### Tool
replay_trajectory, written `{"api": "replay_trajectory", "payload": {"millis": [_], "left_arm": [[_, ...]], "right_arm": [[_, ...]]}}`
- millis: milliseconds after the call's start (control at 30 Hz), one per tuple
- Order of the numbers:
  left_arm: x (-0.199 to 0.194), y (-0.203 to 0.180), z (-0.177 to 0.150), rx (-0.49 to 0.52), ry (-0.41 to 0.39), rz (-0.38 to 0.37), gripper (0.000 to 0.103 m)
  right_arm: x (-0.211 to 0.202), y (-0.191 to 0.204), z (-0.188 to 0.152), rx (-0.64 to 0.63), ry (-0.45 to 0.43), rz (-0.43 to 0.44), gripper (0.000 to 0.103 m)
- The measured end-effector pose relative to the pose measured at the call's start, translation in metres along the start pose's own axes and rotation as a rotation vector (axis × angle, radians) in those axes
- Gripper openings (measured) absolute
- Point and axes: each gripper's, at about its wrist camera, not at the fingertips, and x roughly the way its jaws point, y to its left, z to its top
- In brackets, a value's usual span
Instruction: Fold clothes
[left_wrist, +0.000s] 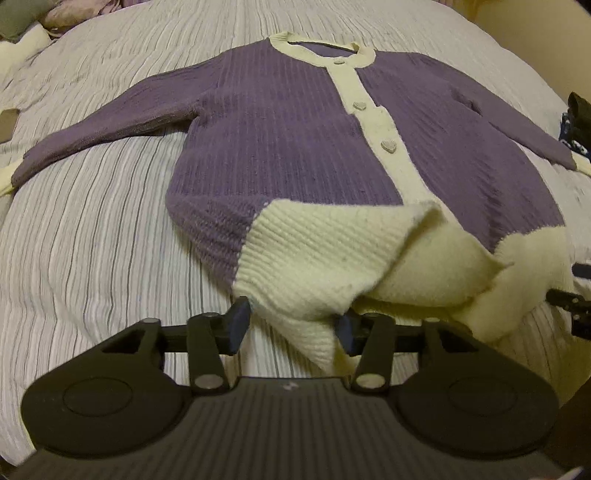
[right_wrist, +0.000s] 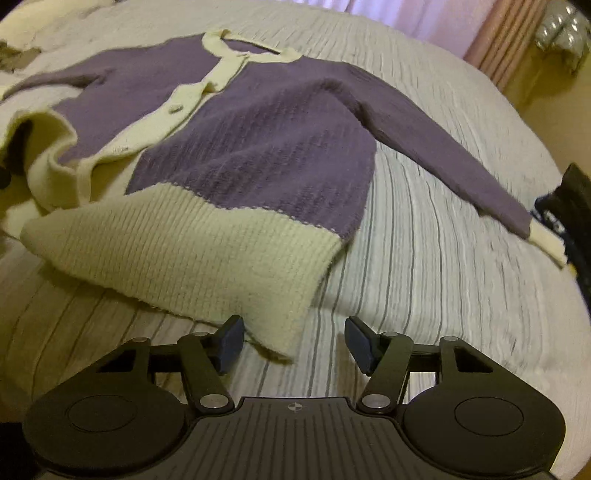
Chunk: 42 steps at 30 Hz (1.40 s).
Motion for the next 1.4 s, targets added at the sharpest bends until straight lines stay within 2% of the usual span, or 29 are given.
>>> {"api": "replay_trajectory", "payload": {"millis": [33,67,100,167,267,333,433,533,600,633,667,733,800,833,967,1033,1100,1167,1233,1333,1400], "left_arm": [[0.001,0.002,0.001,-0.007,-0.003,-0.004,0.017],[0.001,0.003,0.003,-0.012,-0.006,-0.006,0.011],[-0.004,0.006,0.004,-0.02,-0.021,-0.014,0.01],[-0.02,0.013,0.007,-0.039,-0.065,-0.037,0.009],[-0.063,0.028,0.002,-0.028,-0.132,-0.09,0.008],[-0.075,0.033,-0.01,0.037,-0.108,-0.07,0.008],[-0.049,0.03,-0.036,0.141,0.009,-0.016,0.009],[-0.009,0.028,-0.055,0.151,0.136,0.006,0.014],[-0.009,0.026,-0.055,0.175,0.145,0.0,0.02],[-0.014,0.026,-0.056,0.191,0.148,-0.01,0.024],[-0.018,0.027,-0.059,0.211,0.169,-0.022,0.024],[-0.028,0.031,-0.061,0.228,0.193,-0.026,0.023],[-0.039,0.036,-0.063,0.241,0.211,-0.026,0.022],[-0.046,0.039,-0.059,0.229,0.189,-0.037,0.02],[-0.053,0.036,-0.023,0.107,0.005,-0.076,0.02],[-0.034,0.03,-0.013,0.051,-0.03,-0.078,0.02],[-0.009,0.024,-0.014,0.022,0.007,-0.071,0.02],[0.008,0.018,-0.022,0.03,0.078,-0.072,0.019],[0.009,0.013,-0.033,0.069,0.13,-0.084,0.019],[0.002,0.018,-0.014,0.057,0.102,-0.086,0.02],[-0.003,0.023,0.001,0.043,0.074,-0.085,0.02]], "right_arm": [[-0.002,-0.003,0.0,0.018,-0.005,0.025,0.042],[-0.005,-0.007,0.002,0.051,-0.02,0.079,0.02],[-0.007,-0.013,0.006,0.086,-0.025,0.131,0.007],[-0.01,-0.023,0.013,0.155,-0.027,0.228,0.007],[-0.005,-0.029,0.011,0.225,0.081,0.254,0.006],[-0.002,-0.033,0.01,0.272,0.152,0.272,0.005],[0.004,-0.039,0.008,0.341,0.26,0.298,0.005],[0.009,-0.046,0.007,0.41,0.368,0.323,0.006],[0.012,-0.05,0.007,0.45,0.428,0.336,0.006],[0.008,-0.051,0.01,0.443,0.404,0.329,0.007],[0.005,-0.052,0.014,0.435,0.379,0.321,0.013],[-0.002,-0.055,0.022,0.42,0.329,0.306,0.067],[-0.009,-0.058,0.029,0.405,0.28,0.291,0.069],[-0.013,-0.06,0.033,0.398,0.255,0.284,0.069],[-0.027,-0.065,0.048,0.367,0.157,0.253,0.069],[-0.023,-0.063,0.055,0.365,0.108,0.255,0.069],[-0.004,-0.053,0.059,0.36,0.109,0.257,0.069],[0.012,-0.047,0.053,0.339,0.187,0.235,0.065],[0.021,-0.044,0.041,0.301,0.287,0.213,0.064],[0.012,-0.05,0.036,0.245,0.313,0.207,0.064],[0.018,-0.057,0.059,0.235,0.264,0.202,0.064]]}}
